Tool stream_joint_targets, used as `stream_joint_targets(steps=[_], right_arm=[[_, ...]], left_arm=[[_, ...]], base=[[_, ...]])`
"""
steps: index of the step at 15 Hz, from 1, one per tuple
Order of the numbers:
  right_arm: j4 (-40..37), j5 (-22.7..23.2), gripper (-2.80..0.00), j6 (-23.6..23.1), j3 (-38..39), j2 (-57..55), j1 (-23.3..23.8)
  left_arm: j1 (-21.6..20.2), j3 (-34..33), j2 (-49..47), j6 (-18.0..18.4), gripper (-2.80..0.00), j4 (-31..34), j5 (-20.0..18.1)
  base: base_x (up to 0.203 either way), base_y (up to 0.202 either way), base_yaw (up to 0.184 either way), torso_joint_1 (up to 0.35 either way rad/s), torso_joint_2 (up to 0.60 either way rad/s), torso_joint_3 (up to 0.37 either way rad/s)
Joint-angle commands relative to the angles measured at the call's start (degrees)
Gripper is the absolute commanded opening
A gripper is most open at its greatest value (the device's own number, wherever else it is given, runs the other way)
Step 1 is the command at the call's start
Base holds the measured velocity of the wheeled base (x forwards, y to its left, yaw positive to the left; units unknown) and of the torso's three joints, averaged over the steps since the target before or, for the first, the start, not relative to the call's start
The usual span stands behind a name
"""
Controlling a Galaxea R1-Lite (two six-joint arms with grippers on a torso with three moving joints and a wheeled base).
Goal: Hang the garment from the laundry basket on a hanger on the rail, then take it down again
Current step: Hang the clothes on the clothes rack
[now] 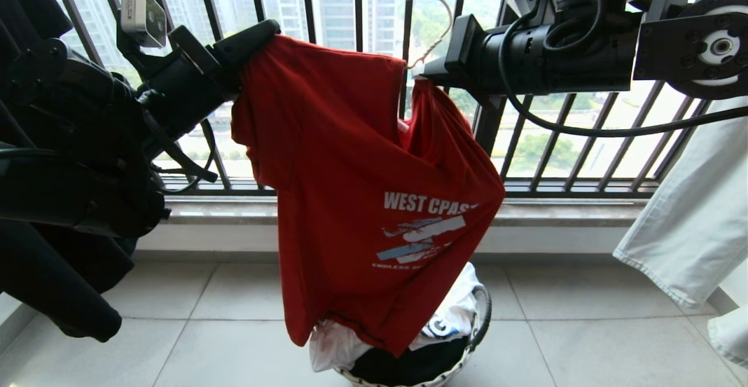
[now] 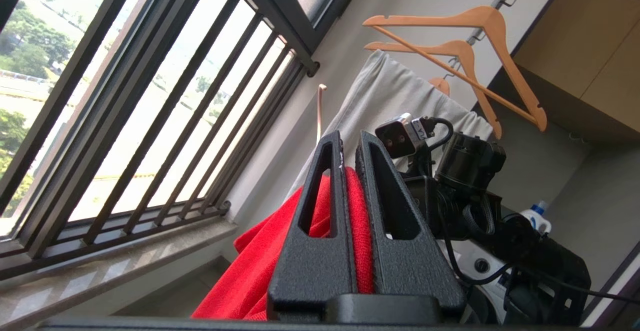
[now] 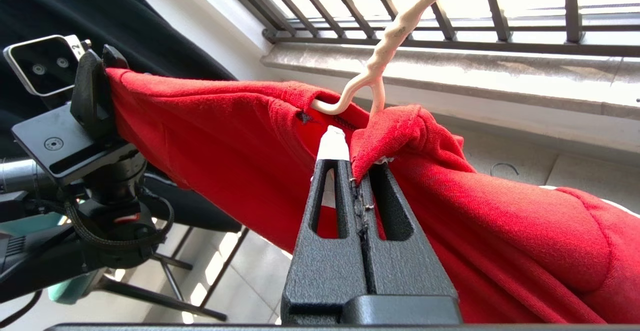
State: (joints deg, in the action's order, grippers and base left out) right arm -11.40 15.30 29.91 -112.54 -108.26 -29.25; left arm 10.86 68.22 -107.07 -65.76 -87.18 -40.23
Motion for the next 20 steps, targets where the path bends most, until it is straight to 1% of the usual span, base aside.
stream_joint_targets(steps=[1,3,4,6,9,12,14,16,17,20], right_arm=[[0.0,-0.8,-2.80,-1.5,-0.1,2.4,0.0],[0.0,-3.6,-2.80,-5.1,-0.2,3.0,0.0],[0.1,-4.0,-2.80,-6.3,-0.2,3.0,0.0],[0.1,-5.1,-2.80,-7.4,-0.1,2.5,0.6],[0.1,-6.8,-2.80,-10.2,-0.1,0.2,1.3],[0.3,-11.1,-2.80,-13.9,0.0,-3.6,1.2],[1.6,-12.2,-2.80,-14.6,0.1,-6.3,1.1],[1.9,-12.8,-2.80,-14.5,0.6,-8.2,0.7],[1.9,-13.7,-2.80,-14.5,1.2,-8.9,0.1],[2.2,-14.5,-2.80,-14.2,3.2,-9.6,-0.4]], left_arm=[[1.8,3.1,0.8,-0.5,-2.80,-0.5,-0.1],[3.4,5.9,0.3,-0.5,-2.80,-0.5,0.1],[4.1,7.7,-0.6,-0.6,-2.80,-0.5,0.4],[5.5,10.1,-3.7,-0.3,-2.80,-0.5,0.6],[6.0,12.8,-10.0,0.2,-2.80,-0.5,0.6],[6.0,14.2,-16.2,2.8,-2.80,-0.5,0.8],[5.9,14.1,-19.2,4.2,-2.80,-0.5,1.7],[5.7,14.1,-21.0,4.7,-2.80,-0.5,4.4],[5.7,13.7,-21.2,4.7,-2.80,-0.5,5.3],[5.7,12.7,-21.0,5.0,-2.80,-0.5,6.0]], base=[[0.000,0.000,0.000,0.000,0.00,0.000],[0.000,0.000,0.000,0.000,0.00,0.000],[0.000,0.000,0.000,0.000,0.00,0.000],[0.000,0.000,0.000,0.000,0.00,0.000],[0.000,0.000,0.000,0.000,0.00,0.000],[0.000,0.000,0.000,0.000,0.00,0.000],[0.000,0.000,0.000,0.000,0.00,0.000],[0.000,0.000,0.000,0.000,0.00,0.000],[0.000,0.000,0.000,0.000,0.00,0.000],[0.000,0.000,0.000,0.000,0.00,0.000]])
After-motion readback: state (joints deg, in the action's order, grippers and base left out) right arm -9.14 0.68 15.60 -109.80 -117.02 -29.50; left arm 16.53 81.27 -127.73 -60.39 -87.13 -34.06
